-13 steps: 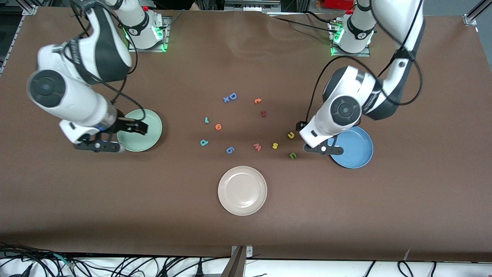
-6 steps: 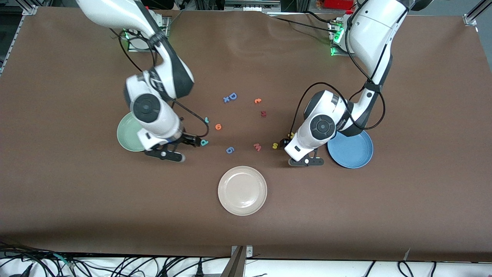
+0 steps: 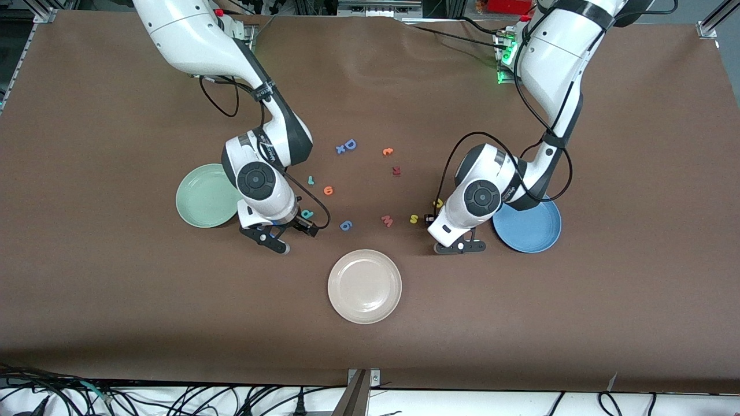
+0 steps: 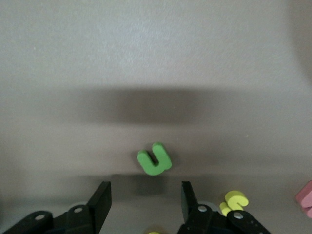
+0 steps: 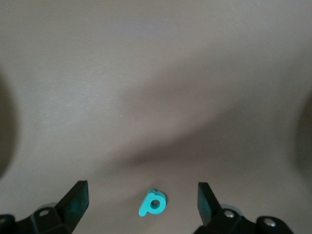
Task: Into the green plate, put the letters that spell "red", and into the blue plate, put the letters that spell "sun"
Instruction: 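Grasp the yellow u with the left gripper while the right gripper grasps the p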
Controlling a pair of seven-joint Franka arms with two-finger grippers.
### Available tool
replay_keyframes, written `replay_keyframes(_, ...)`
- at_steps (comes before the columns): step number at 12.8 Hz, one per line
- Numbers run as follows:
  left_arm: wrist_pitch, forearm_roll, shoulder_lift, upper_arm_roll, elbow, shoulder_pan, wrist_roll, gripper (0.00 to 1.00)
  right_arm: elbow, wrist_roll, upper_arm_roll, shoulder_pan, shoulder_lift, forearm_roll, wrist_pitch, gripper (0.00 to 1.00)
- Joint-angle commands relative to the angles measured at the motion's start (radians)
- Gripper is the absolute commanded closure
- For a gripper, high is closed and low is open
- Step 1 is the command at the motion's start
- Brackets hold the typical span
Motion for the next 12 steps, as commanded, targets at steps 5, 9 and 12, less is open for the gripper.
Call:
replay_keyframes(5, 0.054, 0.027, 0.039, 0.008, 0.072, -0.011, 0.007, 0.35, 0.029, 0.213, -0.008, 0.013, 0.060, 0.148, 0.002, 0.01)
replay_keyframes(9, 0.055, 0.079, 0.063, 0.011, 0.069, -0.034, -0.005, 0.37, 0.027, 0.229, -0.006, 0.016, 0.076, 0.176, 0.000, 0.01)
replay_keyframes(12, 0.055, 0.109, 0.074, 0.011, 0.066, -0.036, -0.017, 0.39, 0.018, 0.227, -0.005, 0.016, 0.082, 0.177, -0.001, 0.19)
